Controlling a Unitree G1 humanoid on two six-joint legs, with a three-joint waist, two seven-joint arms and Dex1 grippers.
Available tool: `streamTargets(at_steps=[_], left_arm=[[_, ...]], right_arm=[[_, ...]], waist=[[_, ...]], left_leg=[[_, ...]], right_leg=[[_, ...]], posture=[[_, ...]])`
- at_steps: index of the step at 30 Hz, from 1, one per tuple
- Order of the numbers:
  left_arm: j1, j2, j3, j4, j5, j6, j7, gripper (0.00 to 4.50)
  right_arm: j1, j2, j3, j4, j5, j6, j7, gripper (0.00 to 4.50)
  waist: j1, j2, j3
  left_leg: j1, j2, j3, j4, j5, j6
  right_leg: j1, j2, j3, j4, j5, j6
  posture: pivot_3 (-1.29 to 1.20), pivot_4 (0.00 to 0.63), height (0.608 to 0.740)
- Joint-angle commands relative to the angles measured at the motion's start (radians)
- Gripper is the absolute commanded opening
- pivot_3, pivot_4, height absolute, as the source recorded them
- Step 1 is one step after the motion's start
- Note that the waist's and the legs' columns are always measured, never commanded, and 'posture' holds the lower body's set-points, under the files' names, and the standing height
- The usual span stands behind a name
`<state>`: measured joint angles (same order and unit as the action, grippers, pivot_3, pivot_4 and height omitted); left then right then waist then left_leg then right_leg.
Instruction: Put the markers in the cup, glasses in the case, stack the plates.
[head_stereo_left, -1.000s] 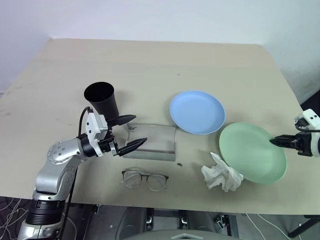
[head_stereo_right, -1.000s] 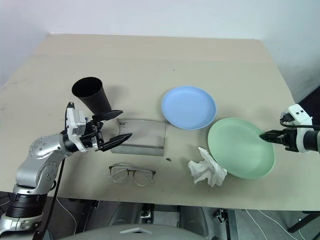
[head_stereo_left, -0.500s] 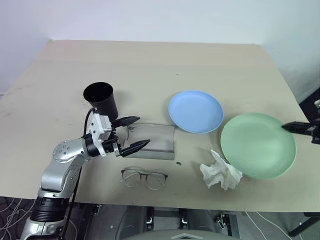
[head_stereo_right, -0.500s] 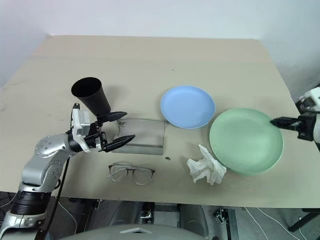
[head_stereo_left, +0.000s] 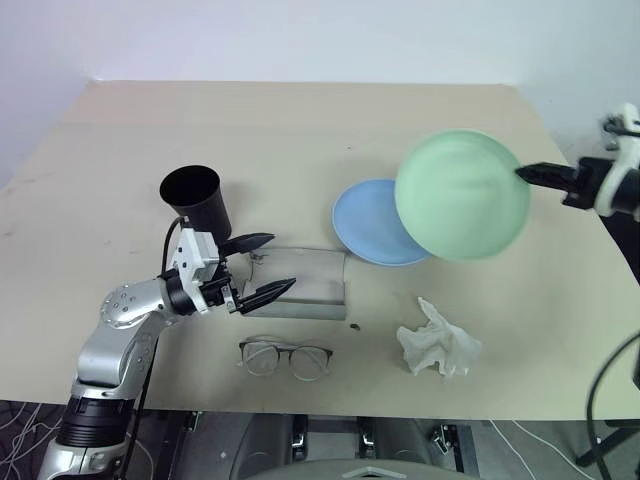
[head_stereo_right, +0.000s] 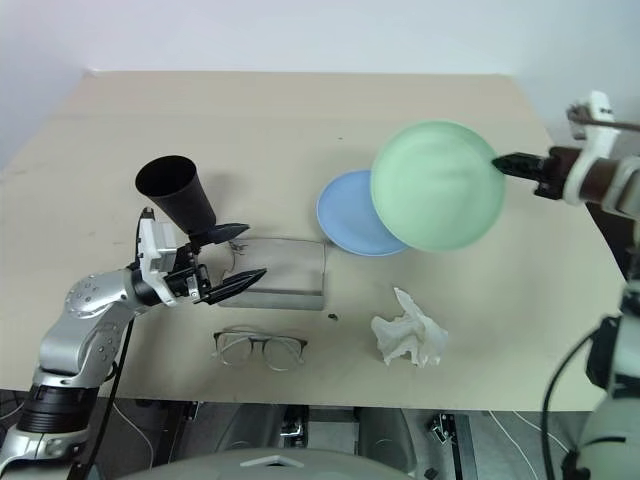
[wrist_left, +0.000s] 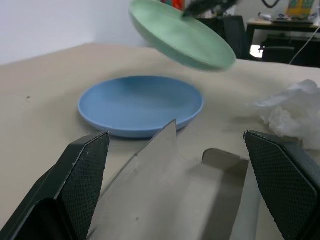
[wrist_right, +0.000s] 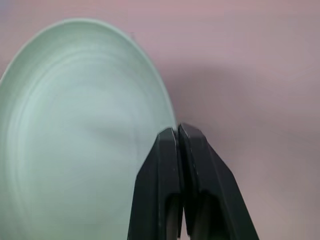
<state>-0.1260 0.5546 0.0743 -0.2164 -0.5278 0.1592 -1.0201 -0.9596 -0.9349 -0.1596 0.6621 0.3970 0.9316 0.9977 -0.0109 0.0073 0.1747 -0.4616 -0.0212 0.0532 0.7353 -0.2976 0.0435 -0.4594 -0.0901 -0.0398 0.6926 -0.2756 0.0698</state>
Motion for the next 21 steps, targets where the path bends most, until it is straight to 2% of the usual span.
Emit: streamTargets(at_steps=[1, 4, 10, 16, 21], left_arm=[[0.003, 0.013, 0.030, -0.040, -0.003, -0.018, 0.011, 4.50], [0.012, 0.017, 0.034, -0.048, -0.003, -0.017, 0.016, 4.50], [0.021, 0.019, 0.038, -0.063, -0.003, -0.013, 0.031, 4.50], [0.035, 0.021, 0.035, -0.075, 0.000, -0.012, 0.039, 4.50], [0.028, 0.021, 0.030, -0.077, 0.002, -0.010, 0.047, 4.50]], right_arm=[[-0.089, 0.054, 0.063, 0.074, -0.064, -0.019, -0.041, 0.04], [-0.131, 0.121, 0.127, 0.144, -0.123, -0.046, -0.057, 0.04], [-0.188, 0.221, 0.157, 0.264, -0.183, -0.101, -0.099, 0.04], [-0.195, 0.263, 0.171, 0.261, -0.200, -0.133, -0.065, 0.04], [-0.187, 0.280, 0.170, 0.275, -0.230, -0.181, -0.095, 0.04]], waist=[[-0.001, 0.000, 0.000], [-0.002, 0.000, 0.000], [-0.003, 0.000, 0.000], [-0.003, 0.001, 0.000], [-0.004, 0.001, 0.000]], left_leg=[[0.000, 0.000, 0.000, 0.000, 0.001, -0.001], [0.000, 0.000, 0.001, -0.001, 0.001, -0.002], [0.000, 0.000, 0.002, -0.001, 0.001, -0.002], [0.000, 0.000, 0.003, -0.001, 0.001, -0.002], [0.000, 0.000, 0.003, -0.001, 0.001, -0.002]], right_leg=[[0.000, 0.000, 0.000, 0.000, 0.000, 0.000], [0.000, 0.000, 0.000, 0.000, 0.002, 0.002], [-0.001, -0.001, 0.000, 0.000, 0.003, 0.003], [-0.001, -0.001, -0.001, 0.000, 0.003, 0.003], [-0.001, -0.001, -0.001, 0.000, 0.003, 0.003]], posture=[[0.00, 0.150, 0.681], [0.00, 0.150, 0.681], [0.00, 0.150, 0.681], [0.00, 0.150, 0.681], [0.00, 0.150, 0.681]])
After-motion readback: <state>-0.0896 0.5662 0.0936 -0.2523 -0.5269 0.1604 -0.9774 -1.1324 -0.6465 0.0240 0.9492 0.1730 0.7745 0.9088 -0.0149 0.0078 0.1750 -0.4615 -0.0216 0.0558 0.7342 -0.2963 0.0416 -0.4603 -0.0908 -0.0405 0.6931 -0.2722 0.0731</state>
